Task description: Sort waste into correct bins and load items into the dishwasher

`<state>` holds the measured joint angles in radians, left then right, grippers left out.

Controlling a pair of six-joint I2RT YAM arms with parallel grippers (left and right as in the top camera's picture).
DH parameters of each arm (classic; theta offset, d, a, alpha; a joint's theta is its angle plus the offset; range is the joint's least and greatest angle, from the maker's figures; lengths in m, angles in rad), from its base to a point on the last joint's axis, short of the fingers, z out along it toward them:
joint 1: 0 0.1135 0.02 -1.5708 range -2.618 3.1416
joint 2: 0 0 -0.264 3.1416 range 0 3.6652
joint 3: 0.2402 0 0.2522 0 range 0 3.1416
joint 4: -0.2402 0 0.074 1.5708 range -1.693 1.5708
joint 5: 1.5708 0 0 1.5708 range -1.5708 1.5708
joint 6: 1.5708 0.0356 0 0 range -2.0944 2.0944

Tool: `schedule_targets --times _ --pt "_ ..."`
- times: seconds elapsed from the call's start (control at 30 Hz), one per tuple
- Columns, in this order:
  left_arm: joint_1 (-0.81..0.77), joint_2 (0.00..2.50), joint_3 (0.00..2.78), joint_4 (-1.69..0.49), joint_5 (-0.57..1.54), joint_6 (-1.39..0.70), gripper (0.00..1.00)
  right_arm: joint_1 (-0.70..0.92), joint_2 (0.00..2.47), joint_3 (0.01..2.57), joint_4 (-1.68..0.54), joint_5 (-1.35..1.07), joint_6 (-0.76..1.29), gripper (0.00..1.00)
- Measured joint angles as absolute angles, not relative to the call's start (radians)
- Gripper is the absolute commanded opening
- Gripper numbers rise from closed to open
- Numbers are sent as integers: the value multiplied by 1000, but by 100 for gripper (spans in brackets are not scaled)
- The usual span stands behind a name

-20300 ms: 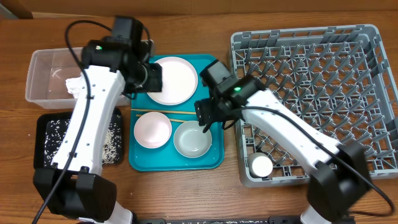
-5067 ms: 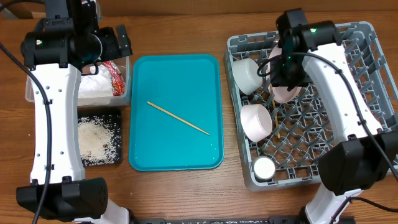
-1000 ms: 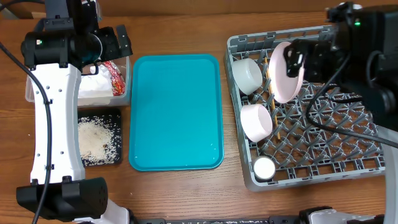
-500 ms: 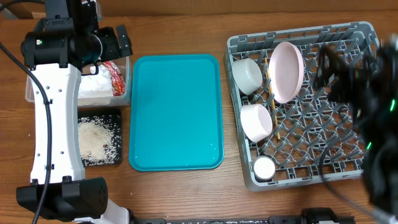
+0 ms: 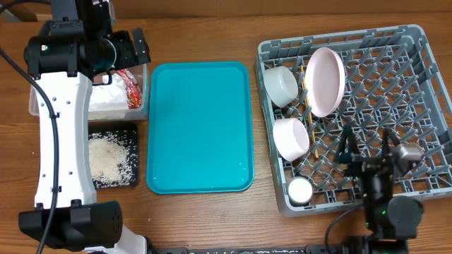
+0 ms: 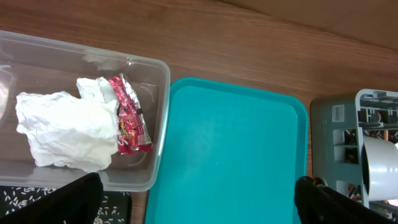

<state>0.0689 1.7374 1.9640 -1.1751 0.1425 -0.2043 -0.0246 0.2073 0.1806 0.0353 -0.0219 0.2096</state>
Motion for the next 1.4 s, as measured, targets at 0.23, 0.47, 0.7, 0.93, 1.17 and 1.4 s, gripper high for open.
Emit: schedule_targets --times 0.23,0.47,0.7,0.93,1.17,1.4 --pt "69 1737 1964 -1174 142 -204 100 -25 107 67 40 -24 209 100" --pt "69 1737 1964 -1175 142 -204 100 -24 29 19 -58 -59 209 100" --pt "69 1737 1964 -1175 142 -205 100 -17 15 19 -76 -77 209 100" --pt "69 1737 1964 -1175 142 -204 100 -17 15 19 -77 -79 209 100" --pt "69 1737 1964 -1175 142 -204 100 -17 15 19 -76 -79 209 100" --pt "69 1737 1964 -1175 142 -205 100 -17 15 19 -76 -79 209 100"
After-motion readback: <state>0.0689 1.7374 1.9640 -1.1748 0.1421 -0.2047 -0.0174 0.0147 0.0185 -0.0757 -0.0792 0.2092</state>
